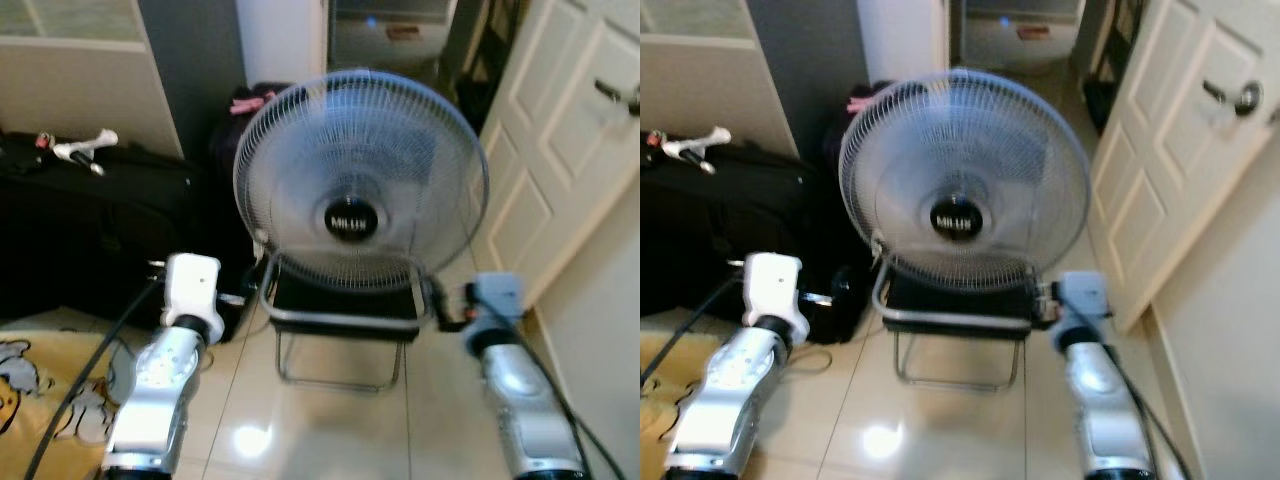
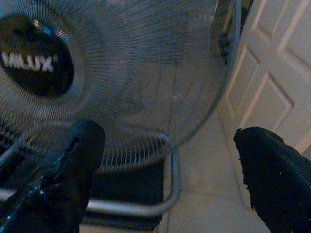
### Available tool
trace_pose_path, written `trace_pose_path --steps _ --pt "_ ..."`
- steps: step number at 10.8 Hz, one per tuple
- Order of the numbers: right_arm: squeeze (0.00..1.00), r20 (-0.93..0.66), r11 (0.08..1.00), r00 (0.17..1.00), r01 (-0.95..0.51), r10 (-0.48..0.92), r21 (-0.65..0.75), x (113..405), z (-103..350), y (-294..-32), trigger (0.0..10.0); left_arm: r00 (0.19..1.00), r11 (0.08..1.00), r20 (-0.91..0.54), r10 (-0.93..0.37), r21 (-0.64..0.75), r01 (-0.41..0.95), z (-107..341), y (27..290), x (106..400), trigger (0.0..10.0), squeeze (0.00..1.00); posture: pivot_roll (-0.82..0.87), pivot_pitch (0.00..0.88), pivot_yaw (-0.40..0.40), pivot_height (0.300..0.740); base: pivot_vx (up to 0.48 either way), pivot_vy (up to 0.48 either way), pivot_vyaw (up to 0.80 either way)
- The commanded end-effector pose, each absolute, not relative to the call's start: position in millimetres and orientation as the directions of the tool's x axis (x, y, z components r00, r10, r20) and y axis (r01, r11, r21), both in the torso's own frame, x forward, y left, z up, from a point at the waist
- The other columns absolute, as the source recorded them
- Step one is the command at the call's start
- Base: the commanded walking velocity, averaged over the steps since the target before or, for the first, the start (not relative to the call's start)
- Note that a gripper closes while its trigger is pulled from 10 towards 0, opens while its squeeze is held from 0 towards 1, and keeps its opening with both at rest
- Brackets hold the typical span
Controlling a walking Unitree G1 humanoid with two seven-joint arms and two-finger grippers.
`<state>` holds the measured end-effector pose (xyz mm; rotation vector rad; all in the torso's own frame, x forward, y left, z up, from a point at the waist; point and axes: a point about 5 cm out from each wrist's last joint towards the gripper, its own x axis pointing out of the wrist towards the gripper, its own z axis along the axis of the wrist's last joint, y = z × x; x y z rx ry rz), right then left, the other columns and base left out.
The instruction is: Clean up the room
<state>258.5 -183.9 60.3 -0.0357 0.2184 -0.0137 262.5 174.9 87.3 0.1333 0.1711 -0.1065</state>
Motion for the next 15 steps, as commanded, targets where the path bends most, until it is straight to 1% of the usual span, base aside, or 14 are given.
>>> trace_pose_path --steps 1,6,8,9,10,11,15 --pt "0.00 -0.196 1.000 0.981 -0.011 0.006 -0.025 262 64 -175 10.0 0.982 0.985 -0.171 -0.079 0.140 0.103 89 182 263 10.0 0.86 -0.06 0.000 -0.004 0.740 0.341 0.000 0.00" --pt "0.00 -0.213 1.000 0.977 0.000 -0.004 -0.018 262 60 -178 10.0 0.981 0.984 -0.172 -0.088 0.140 0.112 88 181 262 10.0 0.86 -0.06 0.000 -0.005 0.740 0.339 0.000 0.00" --pt "0.00 -0.210 1.000 0.978 -0.006 0.003 -0.012 262 60 -178 10.0 0.981 0.984 -0.172 -0.088 0.140 0.113 88 182 261 10.0 0.86 -0.06 0.000 -0.003 0.740 0.341 0.000 -0.67" --pt "0.00 -0.221 0.999 0.975 -0.033 0.028 -0.018 261 58 -175 10.0 0.981 0.986 -0.176 -0.083 0.129 0.107 88 183 261 10.0 0.85 -0.07 0.000 -0.003 0.740 0.000 0.000 0.00" --pt "0.00 -0.256 0.996 0.963 -0.090 0.081 -0.020 258 53 -166 10.0 0.981 0.987 -0.180 -0.072 0.126 0.095 88 186 260 10.0 0.85 -0.07 0.000 -0.006 0.740 0.000 0.000 0.00" --pt "0.00 -0.241 0.993 0.964 -0.114 0.114 0.011 255 55 -160 10.0 0.981 0.987 -0.180 -0.067 0.134 0.092 87 189 258 10.0 0.85 -0.07 0.000 -0.008 0.740 0.000 0.000 0.00" --pt "0.00 -0.260 0.994 0.960 -0.109 0.107 0.007 253 55 -161 10.0 0.981 0.987 -0.180 -0.065 0.135 0.090 88 191 255 10.0 0.85 -0.06 0.000 -0.012 0.740 0.000 0.000 0.00"
